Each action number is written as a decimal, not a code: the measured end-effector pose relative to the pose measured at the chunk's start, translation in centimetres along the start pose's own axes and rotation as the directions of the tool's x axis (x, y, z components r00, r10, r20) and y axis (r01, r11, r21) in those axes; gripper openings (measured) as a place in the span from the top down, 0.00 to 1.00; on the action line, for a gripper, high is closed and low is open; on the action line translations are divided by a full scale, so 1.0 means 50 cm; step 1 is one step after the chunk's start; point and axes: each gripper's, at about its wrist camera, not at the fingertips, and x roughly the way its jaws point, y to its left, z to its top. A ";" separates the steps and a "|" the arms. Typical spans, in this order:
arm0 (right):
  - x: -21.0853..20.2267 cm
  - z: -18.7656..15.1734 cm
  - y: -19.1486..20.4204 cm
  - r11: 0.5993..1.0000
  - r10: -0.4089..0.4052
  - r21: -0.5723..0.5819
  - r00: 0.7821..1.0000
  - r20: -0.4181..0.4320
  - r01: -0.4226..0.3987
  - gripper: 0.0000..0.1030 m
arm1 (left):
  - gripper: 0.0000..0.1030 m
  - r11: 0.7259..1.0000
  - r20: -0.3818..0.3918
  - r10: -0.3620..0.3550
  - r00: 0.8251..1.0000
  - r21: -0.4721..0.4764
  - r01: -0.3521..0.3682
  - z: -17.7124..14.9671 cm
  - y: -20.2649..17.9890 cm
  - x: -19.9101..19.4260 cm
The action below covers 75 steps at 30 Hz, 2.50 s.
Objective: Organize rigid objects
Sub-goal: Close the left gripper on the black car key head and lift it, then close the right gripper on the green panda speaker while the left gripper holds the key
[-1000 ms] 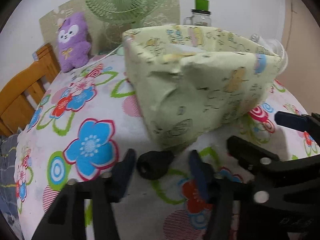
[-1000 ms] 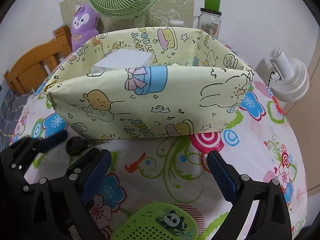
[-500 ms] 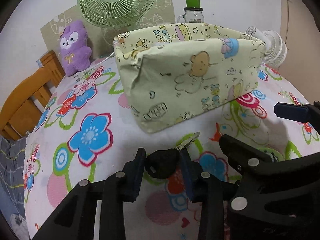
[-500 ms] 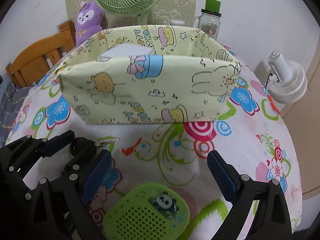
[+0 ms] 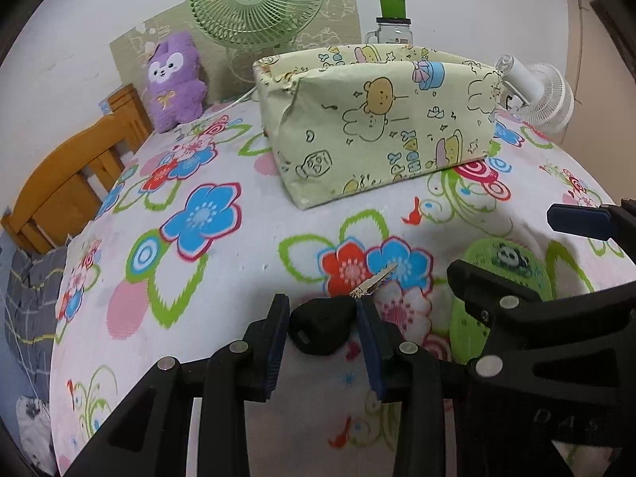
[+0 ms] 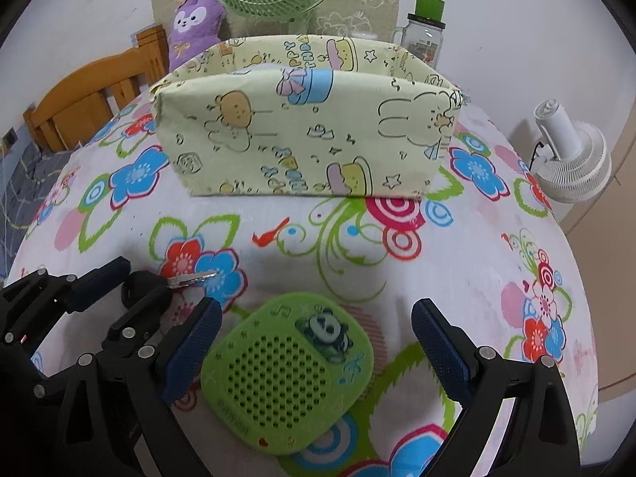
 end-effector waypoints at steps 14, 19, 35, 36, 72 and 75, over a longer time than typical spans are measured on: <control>-0.003 -0.038 0.014 1.000 0.012 0.000 0.999 -0.043 -0.012 0.05 | 0.66 0.999 0.002 0.030 1.000 -0.024 -0.030 -0.049 -0.007 -0.038; -0.004 -0.041 0.023 1.000 -0.024 -0.009 0.999 -0.025 0.023 0.00 | 0.65 0.999 0.002 0.034 0.999 -0.027 -0.034 -0.053 -0.002 -0.041; 0.021 -0.032 0.034 0.999 0.033 0.039 0.995 -0.094 -0.029 0.00 | 0.65 0.998 -0.001 0.042 0.999 -0.046 -0.042 -0.059 0.025 -0.044; 0.021 -0.033 0.033 0.999 0.038 0.039 0.995 -0.088 -0.035 0.00 | 0.65 0.998 0.001 0.046 0.999 -0.040 -0.046 -0.060 0.023 -0.044; -0.064 0.006 -0.074 0.997 0.002 0.078 0.999 0.051 -0.006 0.07 | 0.65 1.000 0.065 0.012 0.998 -0.006 -0.012 0.047 -0.064 -0.072; -0.078 0.014 -0.079 0.997 0.004 0.077 0.998 0.065 -0.009 0.07 | 0.65 1.000 0.078 0.018 0.997 -0.007 -0.018 0.056 -0.066 -0.084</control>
